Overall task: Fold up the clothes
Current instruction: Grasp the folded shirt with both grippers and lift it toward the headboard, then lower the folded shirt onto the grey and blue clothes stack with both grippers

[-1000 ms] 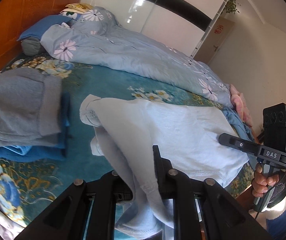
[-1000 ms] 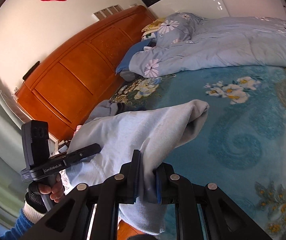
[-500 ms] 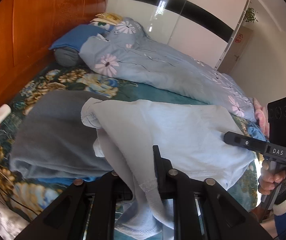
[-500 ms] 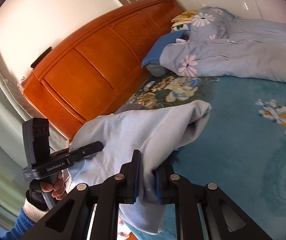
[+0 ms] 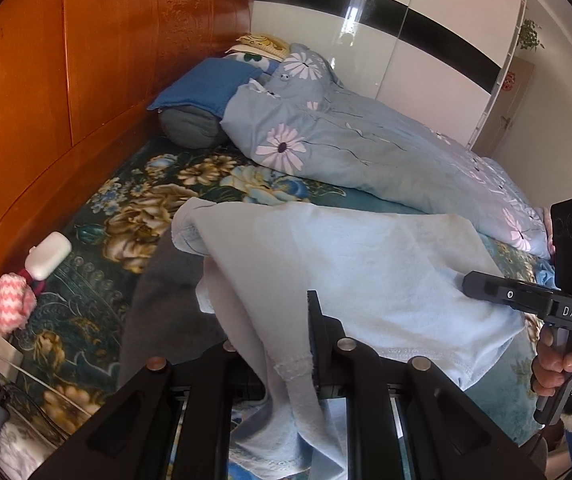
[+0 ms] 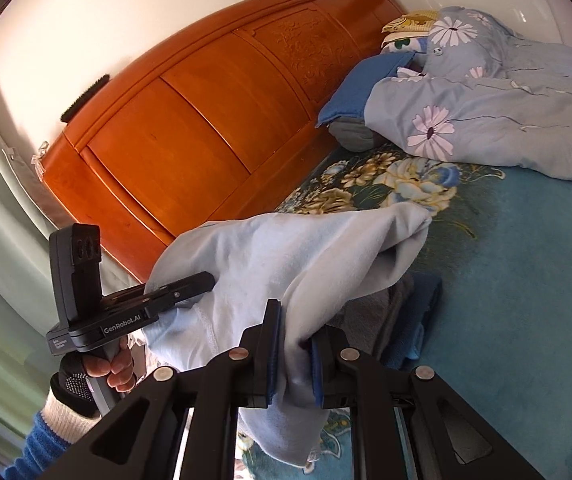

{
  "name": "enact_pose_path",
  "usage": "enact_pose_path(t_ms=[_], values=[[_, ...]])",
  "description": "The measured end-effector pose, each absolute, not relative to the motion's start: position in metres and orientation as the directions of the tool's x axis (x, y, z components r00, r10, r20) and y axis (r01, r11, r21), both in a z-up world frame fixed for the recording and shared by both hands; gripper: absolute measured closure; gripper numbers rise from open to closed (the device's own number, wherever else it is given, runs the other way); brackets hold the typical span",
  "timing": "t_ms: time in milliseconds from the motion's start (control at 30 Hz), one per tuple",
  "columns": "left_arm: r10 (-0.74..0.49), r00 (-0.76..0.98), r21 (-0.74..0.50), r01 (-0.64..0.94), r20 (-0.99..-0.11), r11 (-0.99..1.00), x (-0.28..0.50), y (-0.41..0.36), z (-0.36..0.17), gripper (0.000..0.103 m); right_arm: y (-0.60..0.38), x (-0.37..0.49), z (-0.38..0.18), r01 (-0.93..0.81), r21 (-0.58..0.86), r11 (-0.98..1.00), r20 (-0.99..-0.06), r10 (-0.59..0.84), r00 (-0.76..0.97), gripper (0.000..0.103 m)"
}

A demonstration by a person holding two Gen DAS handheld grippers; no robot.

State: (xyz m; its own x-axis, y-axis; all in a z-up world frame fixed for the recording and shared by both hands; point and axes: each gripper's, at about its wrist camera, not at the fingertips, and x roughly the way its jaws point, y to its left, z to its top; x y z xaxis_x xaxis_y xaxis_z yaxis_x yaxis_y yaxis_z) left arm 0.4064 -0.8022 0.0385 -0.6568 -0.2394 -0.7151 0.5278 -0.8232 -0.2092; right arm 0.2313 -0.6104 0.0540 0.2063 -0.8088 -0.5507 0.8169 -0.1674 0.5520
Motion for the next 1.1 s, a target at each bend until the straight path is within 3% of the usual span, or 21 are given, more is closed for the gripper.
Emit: enact_pose_path(t_ms=[200, 433, 767, 933, 1033, 1100], values=[[-0.261, -0.646, -0.164, 0.521, -0.717, -0.838, 0.403, -0.828, 0.035, 0.087, -0.643, 0.231, 0.040, 0.807, 0.566, -0.167, -0.553, -0.803, 0.222, 0.089], [-0.227, -0.649, -0.215, 0.528, -0.726, -0.822, 0.410, -0.848, -0.003, 0.083, -0.658, 0.235, 0.018, 0.811, 0.557, -0.176, -0.578, -0.784, 0.227, 0.089], [-0.209, -0.654, -0.258, 0.542, -0.727, -0.800, 0.414, -0.854, -0.024, 0.072, -0.657, 0.227, -0.009, 0.786, 0.581, -0.210, -0.600, -0.763, 0.240, 0.087], [-0.229, -0.645, -0.254, 0.565, -0.729, -0.785, 0.423, -0.853, -0.015, 0.061, -0.656, 0.229, -0.007, 0.789, 0.577, -0.209, -0.604, -0.760, 0.240, 0.084], [-0.271, -0.638, -0.223, 0.583, -0.720, -0.781, 0.432, -0.850, -0.001, 0.056, -0.651, 0.229, 0.004, 0.807, 0.549, -0.218, -0.609, -0.765, 0.208, 0.074], [-0.326, -0.630, -0.187, 0.609, -0.705, -0.771, 0.441, -0.847, 0.012, 0.049, -0.645, 0.226, 0.012, 0.819, 0.528, -0.224, -0.608, -0.774, 0.180, 0.057]])
